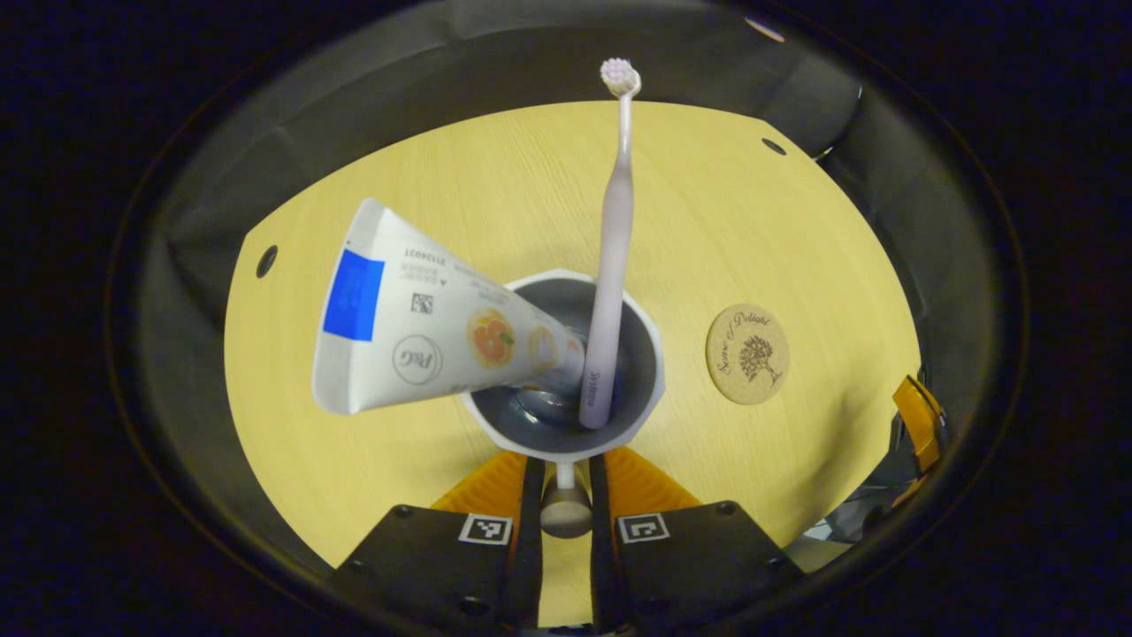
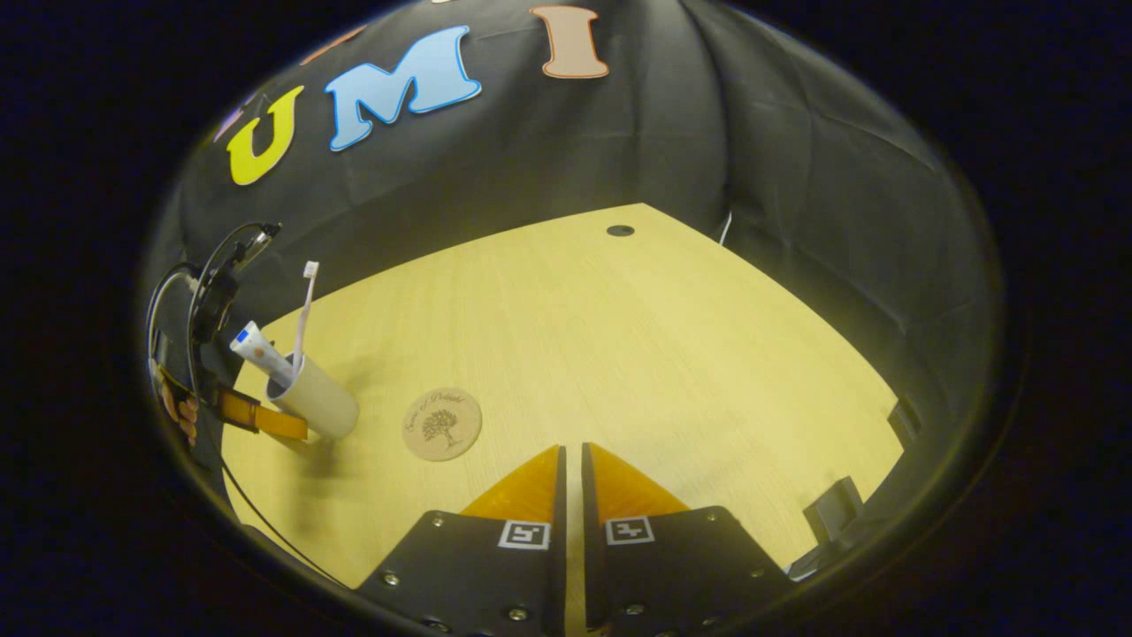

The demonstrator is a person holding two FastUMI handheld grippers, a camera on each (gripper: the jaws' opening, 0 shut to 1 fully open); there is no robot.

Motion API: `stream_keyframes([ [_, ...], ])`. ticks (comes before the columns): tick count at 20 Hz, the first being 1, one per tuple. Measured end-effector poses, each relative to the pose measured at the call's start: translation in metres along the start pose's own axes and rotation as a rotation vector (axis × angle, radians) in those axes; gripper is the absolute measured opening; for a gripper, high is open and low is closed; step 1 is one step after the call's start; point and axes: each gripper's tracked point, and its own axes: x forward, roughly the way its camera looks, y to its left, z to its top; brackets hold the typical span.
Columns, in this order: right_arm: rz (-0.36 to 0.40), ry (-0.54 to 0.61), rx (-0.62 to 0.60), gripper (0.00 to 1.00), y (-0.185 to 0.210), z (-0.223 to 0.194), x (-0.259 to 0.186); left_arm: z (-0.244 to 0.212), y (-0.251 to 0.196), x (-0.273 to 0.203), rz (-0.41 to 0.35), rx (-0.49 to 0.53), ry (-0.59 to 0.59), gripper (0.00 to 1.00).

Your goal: Put the toothbrush and toothpaste on the desktop into the cup, then pick up the cup and place it on the coaster on the desktop.

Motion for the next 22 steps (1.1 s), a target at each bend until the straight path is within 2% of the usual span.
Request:
stream_keyframes([
  [7, -0.001, 0.010, 0.011, 0.09, -0.004, -0.003, -0.003, 0.004, -0.007, -0.004, -0.030, 0.007, -0.024, 0.29],
  [12, -0.008, 0.009, 0.034, 0.09, -0.010, -0.006, -0.006, 0.016, -0.020, -0.016, -0.045, 0.076, -0.048, 0.29],
  [18, -0.021, 0.001, 0.075, 0.09, -0.024, -0.008, -0.010, 0.041, -0.063, -0.027, -0.104, 0.157, -0.057, 0.29],
  [22, -0.035, 0.001, 0.109, 0.09, -0.039, -0.011, -0.013, 0.041, -0.094, -0.021, -0.131, 0.186, -0.049, 0.29],
])
